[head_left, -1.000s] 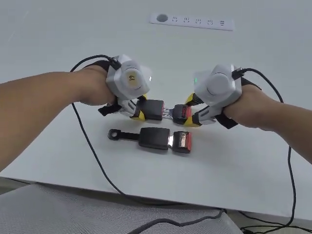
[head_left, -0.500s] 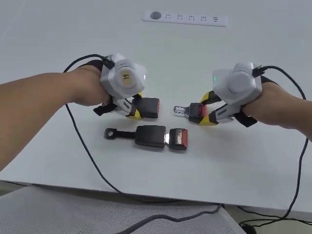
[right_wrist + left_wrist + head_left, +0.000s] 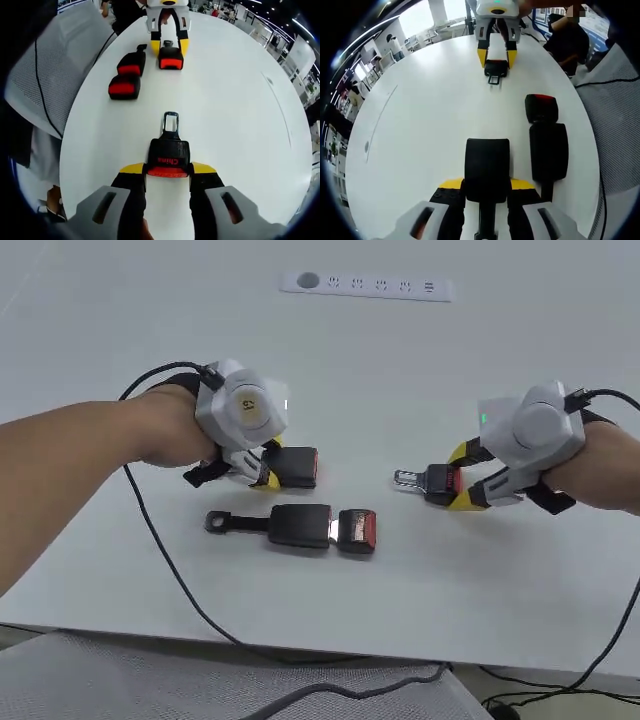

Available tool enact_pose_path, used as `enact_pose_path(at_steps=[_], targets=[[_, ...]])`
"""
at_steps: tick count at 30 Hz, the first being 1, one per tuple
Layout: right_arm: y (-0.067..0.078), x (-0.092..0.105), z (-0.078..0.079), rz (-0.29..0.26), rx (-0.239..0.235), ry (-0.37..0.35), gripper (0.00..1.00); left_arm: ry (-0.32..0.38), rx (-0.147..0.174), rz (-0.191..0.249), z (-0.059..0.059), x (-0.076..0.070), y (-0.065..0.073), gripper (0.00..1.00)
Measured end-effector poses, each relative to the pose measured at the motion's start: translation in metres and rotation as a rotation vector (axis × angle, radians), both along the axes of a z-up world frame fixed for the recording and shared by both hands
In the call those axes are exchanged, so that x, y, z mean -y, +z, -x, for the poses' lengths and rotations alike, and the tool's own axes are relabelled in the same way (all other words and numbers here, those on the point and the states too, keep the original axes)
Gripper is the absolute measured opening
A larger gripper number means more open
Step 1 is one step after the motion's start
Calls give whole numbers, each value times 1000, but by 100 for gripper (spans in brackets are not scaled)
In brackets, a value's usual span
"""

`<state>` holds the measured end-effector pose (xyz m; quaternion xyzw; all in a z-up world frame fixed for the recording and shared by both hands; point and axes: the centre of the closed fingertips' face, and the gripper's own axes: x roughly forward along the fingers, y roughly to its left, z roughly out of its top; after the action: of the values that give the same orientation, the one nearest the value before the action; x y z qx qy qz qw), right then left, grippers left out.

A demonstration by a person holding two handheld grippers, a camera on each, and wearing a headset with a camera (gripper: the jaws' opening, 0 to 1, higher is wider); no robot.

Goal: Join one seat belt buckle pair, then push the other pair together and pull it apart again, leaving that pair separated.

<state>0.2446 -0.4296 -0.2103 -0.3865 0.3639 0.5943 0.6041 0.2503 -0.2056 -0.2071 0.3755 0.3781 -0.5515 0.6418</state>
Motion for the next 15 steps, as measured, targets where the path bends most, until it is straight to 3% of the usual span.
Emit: enact_pose_path(at_steps=[5, 15], targets=[[0, 9, -6, 21, 5, -19, 32, 3, -6, 2, -1, -1, -1, 33], [-3, 9, -4, 33, 8, -15, 33, 0, -2, 3, -2, -1, -3, 33]])
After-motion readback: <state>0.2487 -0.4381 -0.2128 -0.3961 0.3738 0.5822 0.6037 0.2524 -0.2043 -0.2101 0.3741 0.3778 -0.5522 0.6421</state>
